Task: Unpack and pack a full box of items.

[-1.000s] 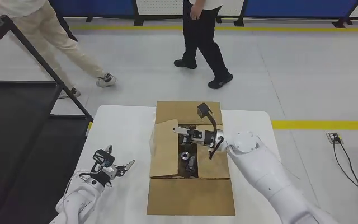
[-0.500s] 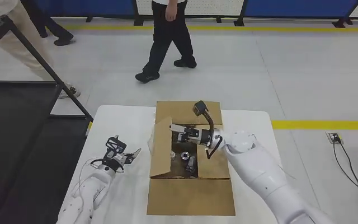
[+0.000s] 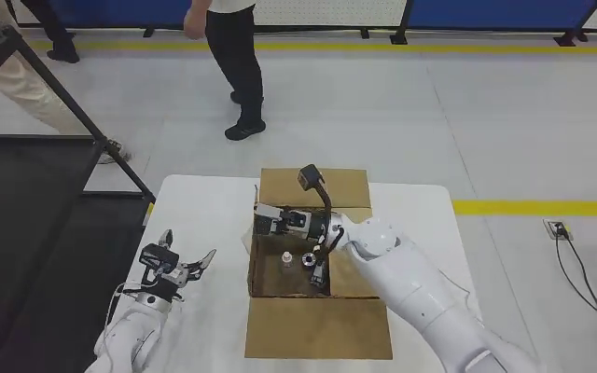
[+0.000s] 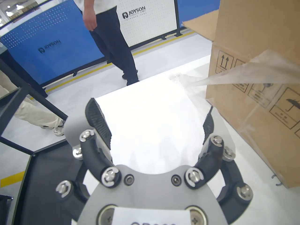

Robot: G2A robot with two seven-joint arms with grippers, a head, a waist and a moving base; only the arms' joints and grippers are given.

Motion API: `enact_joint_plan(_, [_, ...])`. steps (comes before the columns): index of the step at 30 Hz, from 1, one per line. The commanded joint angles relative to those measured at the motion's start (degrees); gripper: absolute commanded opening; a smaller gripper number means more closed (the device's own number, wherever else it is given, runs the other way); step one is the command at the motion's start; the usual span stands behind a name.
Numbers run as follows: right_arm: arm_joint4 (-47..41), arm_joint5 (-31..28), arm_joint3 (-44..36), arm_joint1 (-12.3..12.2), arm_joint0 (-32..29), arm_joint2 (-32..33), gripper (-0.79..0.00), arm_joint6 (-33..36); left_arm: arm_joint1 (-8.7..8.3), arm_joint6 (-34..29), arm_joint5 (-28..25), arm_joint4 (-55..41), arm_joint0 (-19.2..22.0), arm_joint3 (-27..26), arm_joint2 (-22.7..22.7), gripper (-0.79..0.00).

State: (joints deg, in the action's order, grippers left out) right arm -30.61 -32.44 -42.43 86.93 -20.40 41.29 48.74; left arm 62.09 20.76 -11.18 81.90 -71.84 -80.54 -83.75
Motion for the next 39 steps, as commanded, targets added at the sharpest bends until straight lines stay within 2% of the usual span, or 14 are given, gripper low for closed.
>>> enact_joint_plan(1, [1.9,-0.36,0.56,0.79,0.4,-1.01,0.0,-2.36,-0.29,1.29,-0.17,-0.05,-3.26,-3.4,-2.01,0.0])
enact_joint_plan(4, [4.16,-0.68,1.41,2.01,0.91,-2.44,0.0,-4.83,-0.72,3.28,-1.01,0.15,-7.68,-8.11,-4.96,0.0])
enact_joint_plan(10, [5.63,-1.74,3.87,4.34,1.76,-4.28,0.0,-6.51,-1.43,9.11,-6.05,-0.47,-16.22,-17.15,-10.76,0.0])
enact_joint_plan(13, [5.06,-2.08,5.41,5.5,2.14,-4.89,0.0,-5.65,-1.75,11.92,-9.83,0.88,-19.15,-20.5,-12.39,0.0])
enact_joint_plan(18, [3.18,-2.69,8.59,7.34,2.91,-5.31,0.0,-3.59,-1.85,13.84,-11.12,3.13,-22.1,-24.44,-12.91,0.0])
enact_joint_plan(26, [1.56,-3.8,13.35,9.87,4.24,-5.39,0.0,-1.63,-1.54,11.9,-10.8,2.88,-20.61,-24.85,-10.54,0.0])
enact_joint_plan(34, [0.9,-4.91,16.64,11.51,4.98,-4.8,0.0,0.58,-0.95,5.29,-8.8,0.37,-15.05,-20.57,-7.26,0.0])
enact_joint_plan(39, [0.58,-6.96,18.22,11.81,5.33,-3.71,0.0,1.87,-0.81,4.96,-8.97,0.16,-13.66,-18.8,-6.55,0.0])
